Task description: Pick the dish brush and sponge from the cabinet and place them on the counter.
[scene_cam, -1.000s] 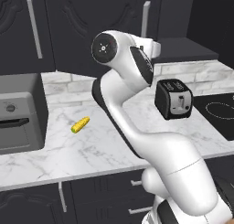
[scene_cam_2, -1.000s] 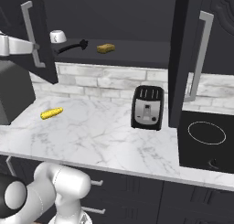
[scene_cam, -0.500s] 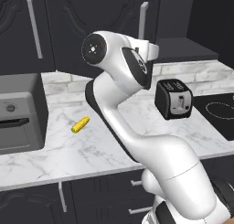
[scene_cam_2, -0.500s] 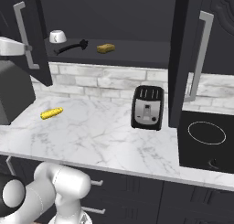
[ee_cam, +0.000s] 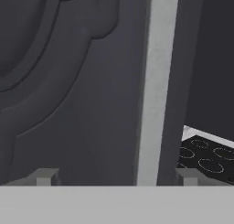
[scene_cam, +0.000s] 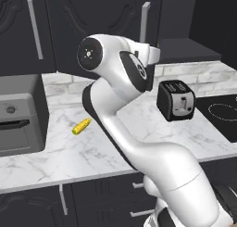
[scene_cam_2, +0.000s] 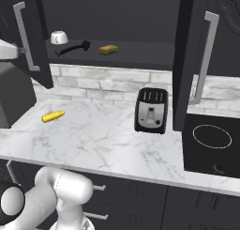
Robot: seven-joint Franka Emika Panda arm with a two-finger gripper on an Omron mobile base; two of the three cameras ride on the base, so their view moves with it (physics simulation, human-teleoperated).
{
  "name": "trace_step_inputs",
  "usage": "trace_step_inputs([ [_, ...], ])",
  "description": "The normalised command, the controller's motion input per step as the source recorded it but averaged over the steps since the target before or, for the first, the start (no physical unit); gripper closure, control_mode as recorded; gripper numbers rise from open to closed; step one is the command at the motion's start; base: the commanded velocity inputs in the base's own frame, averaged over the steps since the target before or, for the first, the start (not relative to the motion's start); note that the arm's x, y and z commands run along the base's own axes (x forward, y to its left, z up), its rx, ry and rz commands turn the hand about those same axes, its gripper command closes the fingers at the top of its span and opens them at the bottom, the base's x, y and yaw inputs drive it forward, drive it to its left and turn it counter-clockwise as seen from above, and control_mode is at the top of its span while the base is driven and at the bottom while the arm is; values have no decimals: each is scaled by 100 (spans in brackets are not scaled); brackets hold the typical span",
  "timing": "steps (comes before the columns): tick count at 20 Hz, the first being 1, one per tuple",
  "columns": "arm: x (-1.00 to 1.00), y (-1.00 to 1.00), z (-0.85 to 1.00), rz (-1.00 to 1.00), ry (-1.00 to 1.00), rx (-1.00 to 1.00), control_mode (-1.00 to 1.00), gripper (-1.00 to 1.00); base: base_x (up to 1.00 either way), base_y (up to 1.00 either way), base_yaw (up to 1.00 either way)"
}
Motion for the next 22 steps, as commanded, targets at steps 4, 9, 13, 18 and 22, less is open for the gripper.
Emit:
trace_step_inputs([
  [4,-47,18,18,0,-12,0,-100,-100,0,0,0],
  [9,-50,3,23,0,-12,0,-100,-100,0,0,0],
  [13,-58,-14,17,0,-11,1,-100,-100,0,0,0],
  [18,-53,-40,12,0,-9,4,-100,-100,0,0,0],
  [22,-54,-51,11,0,-10,5,-100,-100,0,0,0],
])
